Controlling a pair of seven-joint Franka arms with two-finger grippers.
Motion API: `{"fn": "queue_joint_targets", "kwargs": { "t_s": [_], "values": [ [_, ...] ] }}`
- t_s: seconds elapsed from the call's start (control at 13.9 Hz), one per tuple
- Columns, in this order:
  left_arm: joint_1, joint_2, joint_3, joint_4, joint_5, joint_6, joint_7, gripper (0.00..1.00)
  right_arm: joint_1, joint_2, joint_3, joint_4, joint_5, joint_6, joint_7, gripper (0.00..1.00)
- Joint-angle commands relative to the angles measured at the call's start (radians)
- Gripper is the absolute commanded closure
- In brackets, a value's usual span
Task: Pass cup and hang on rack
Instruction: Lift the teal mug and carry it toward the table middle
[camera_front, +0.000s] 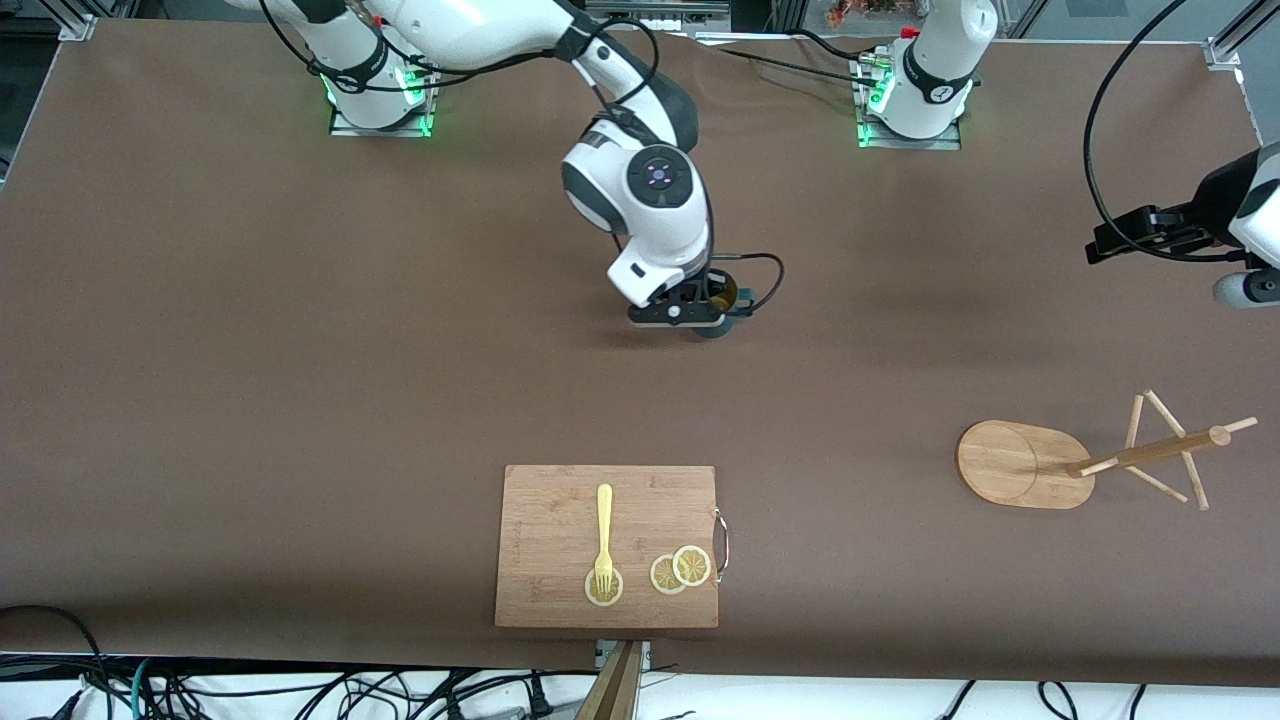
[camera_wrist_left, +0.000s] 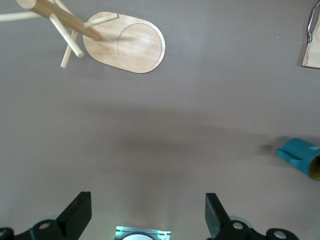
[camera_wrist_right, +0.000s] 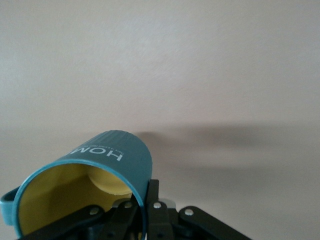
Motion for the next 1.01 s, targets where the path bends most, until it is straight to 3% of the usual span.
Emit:
{"fn": "queue_joint_targets", "kwargs": {
  "t_s": [0.0,0.43,0.79,0.87,0.94],
  "values": [
    [0.041,0.027,-0.001,0.027,-0.024,-0.004,0.016,0.0,0.06,0.054,-0.018,0.05,-0.057,0.004,0.08,1.0],
    [0.081,0.041,-0.001,0.027,-0.024,-0.003,0.019,0.0,0.089,0.078,-0.029,0.05,-0.064,0.008,0.168,1.0],
    [0.074,0.06,-0.005,0.033,-0.046,0.001,0.131,0.0,0.092,0.095,-0.029,0.05,-0.064,0.028,0.206,1.0],
    [0.066,0.063,-0.006,0.033,-0.044,0.001,0.149,0.0,0.091,0.095,-0.029,0.05,-0.064,0.027,0.205,0.94],
    [0.068,0.073,-0.008,0.033,-0.044,0.001,0.212,0.0,0.091,0.091,-0.029,0.05,-0.064,0.025,0.203,0.63]
  ]
}}
